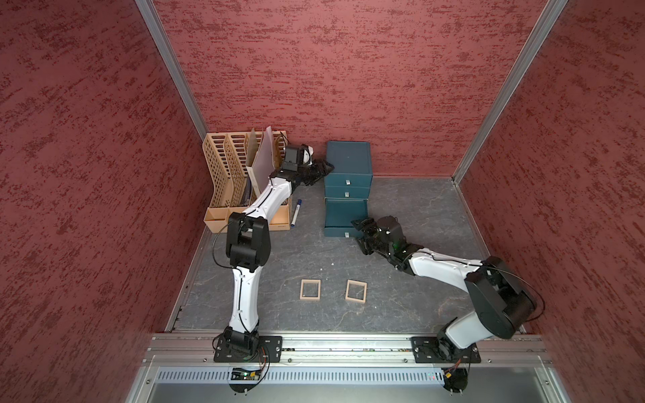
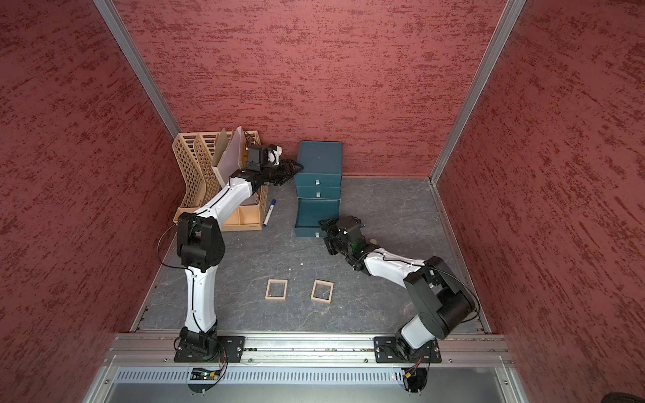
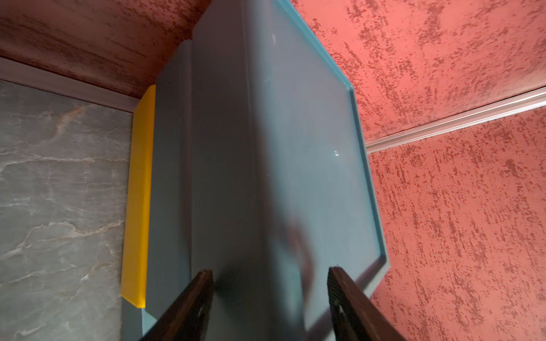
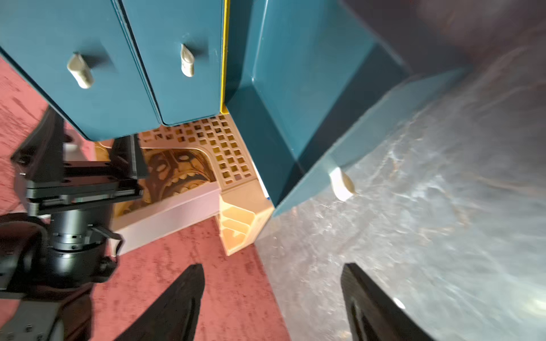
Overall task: Place the brooch boxes into the drawer by color
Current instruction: Open the drawer in the storage box, then pick up the brooch box from the center of the board.
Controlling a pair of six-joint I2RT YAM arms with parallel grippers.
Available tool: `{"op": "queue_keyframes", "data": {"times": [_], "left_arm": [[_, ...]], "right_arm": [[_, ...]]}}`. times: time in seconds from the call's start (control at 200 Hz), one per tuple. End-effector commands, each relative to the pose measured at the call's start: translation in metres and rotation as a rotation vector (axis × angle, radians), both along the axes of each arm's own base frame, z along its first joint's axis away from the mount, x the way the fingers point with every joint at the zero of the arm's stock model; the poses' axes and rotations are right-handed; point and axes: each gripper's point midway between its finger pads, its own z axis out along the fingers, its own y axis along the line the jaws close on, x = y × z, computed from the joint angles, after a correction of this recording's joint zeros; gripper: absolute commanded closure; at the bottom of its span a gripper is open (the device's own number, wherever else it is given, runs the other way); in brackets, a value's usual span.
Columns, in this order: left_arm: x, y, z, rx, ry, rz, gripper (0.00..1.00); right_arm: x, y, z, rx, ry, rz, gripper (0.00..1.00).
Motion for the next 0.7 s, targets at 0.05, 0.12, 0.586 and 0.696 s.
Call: {"op": "queue_keyframes", "data": {"times": [0.05,0.12,0.586,0.696], "left_arm": [[-0.023,0.006,0.052,-0.017,-0.104,0.045,0.35],[-0.033,0.013,0.052,-0.015,-0.094,0.079,0.35],[-0.139,0.038,0.026,0.186,0.001,0.147,0.34],[-0.168,0.042,0.012,0.222,0.024,0.144,0.33]], "right_arm": [[-0.030,-0.016,-0.017,-0.236,0.089,0.109,0.20],[-0.043,-0.023,-0.011,-0.308,0.102,0.145,0.20],[-0.119,-0.051,-0.036,-0.664,0.321,0.315,0.09],[-0.130,-0.038,-0.036,-0.721,0.325,0.394,0.04]]}}
